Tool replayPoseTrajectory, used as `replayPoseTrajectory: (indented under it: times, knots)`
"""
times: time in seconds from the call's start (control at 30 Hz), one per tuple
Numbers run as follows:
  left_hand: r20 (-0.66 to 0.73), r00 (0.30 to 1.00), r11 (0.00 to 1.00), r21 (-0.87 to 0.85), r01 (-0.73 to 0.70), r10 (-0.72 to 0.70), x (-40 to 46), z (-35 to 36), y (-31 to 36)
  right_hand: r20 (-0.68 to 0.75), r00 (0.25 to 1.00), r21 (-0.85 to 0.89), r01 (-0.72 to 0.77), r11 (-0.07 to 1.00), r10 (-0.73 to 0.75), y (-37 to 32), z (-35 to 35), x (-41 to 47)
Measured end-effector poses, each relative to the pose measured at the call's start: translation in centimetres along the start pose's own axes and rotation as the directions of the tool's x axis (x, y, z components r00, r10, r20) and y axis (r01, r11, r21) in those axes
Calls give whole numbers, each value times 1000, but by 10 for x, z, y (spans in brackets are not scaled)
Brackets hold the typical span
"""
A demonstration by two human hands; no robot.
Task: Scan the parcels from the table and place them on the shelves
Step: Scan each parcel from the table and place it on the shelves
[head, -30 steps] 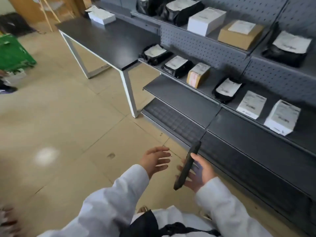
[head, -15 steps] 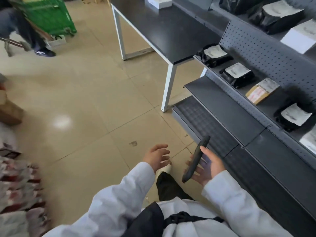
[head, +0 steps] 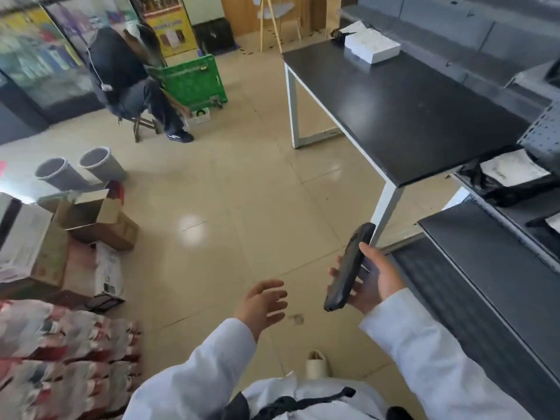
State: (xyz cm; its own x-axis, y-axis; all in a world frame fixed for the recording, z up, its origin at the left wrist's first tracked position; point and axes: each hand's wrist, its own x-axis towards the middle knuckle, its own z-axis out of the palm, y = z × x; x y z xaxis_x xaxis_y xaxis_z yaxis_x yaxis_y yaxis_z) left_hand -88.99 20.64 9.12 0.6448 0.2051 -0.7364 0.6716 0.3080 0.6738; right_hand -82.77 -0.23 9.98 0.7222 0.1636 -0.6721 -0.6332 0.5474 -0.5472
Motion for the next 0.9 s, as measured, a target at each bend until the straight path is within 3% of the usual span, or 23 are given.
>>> replayPoseTrajectory:
  times: [0.13,0.33,0.67,0.8,0.9]
  knots:
    - [-37,998,996,-75,-49,47,41,4,43,82,996,-47,-33,998,37,-22,32,52]
    - [-42,998,983,-183,27,-36,104,8,83,88,989,-163,-101,981,116,-51,72,115]
    - [0,997,977,-202,72,-73,292,39,236,-5,995,-200,-102,975,103,-162,148,258]
    - [78,995,983,-169,76,-63,352,73,322,1,998,-161,-56,985,57,-226,183,298]
    - [144,987,990,-112,84,-67,397,106,375,14,1000,-34,-8,999,8,-268,188,328]
